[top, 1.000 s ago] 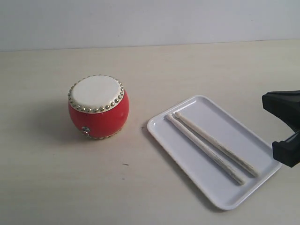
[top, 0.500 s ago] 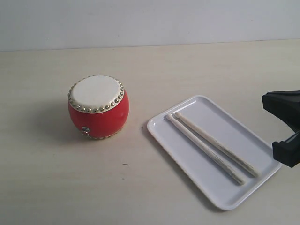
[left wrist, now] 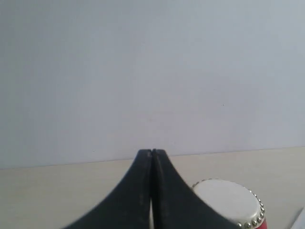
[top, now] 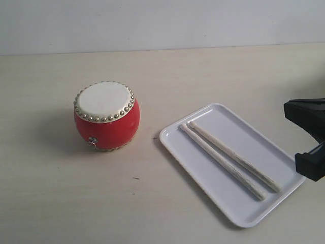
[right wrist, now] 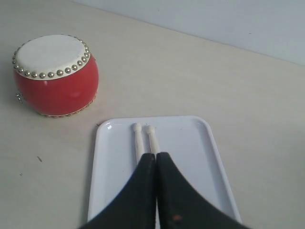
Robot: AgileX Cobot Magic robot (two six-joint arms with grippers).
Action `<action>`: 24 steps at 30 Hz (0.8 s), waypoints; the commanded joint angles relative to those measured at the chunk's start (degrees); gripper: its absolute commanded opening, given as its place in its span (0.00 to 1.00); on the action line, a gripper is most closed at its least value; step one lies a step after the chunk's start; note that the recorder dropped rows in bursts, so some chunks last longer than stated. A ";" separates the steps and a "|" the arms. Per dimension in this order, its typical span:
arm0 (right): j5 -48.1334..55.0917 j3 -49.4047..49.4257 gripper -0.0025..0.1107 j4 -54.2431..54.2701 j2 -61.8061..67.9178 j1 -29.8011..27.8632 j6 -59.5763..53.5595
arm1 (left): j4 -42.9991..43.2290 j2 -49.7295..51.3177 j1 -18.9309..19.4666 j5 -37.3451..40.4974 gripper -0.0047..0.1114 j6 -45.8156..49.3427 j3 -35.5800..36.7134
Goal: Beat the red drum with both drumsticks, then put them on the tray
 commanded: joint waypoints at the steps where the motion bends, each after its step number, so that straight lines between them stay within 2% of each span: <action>1: -0.61 0.03 0.02 -0.11 -0.48 0.11 0.03 | -3.25 -0.26 0.13 -2.01 0.04 0.17 0.48; 4: -0.61 0.03 0.02 -0.11 -0.48 0.11 0.03 | -4.23 -0.26 0.13 -1.96 0.04 0.17 0.48; 6: -0.61 0.03 0.02 -0.11 -0.48 0.11 0.03 | 7.59 -0.26 0.13 0.89 0.04 -7.89 0.48; 8: -0.61 0.03 0.02 -0.11 -0.48 0.11 0.03 | 28.42 -0.26 0.13 2.41 0.04 -27.33 1.17; 9: -0.61 0.03 0.02 -0.11 -0.48 0.11 0.03 | 34.71 -0.26 0.13 2.17 0.04 -33.54 1.85; 16: -0.61 0.03 0.02 -0.11 -0.48 0.11 0.03 | 40.91 -0.26 0.13 0.17 0.04 -36.48 6.89; 20: -0.49 0.03 0.02 -0.10 -0.48 0.11 0.03 | 49.26 -0.26 0.13 -6.89 0.04 -45.97 8.35; 24: -0.49 0.03 0.02 -0.10 -0.48 0.11 0.03 | 57.25 -0.26 0.13 -8.74 0.04 -51.67 8.35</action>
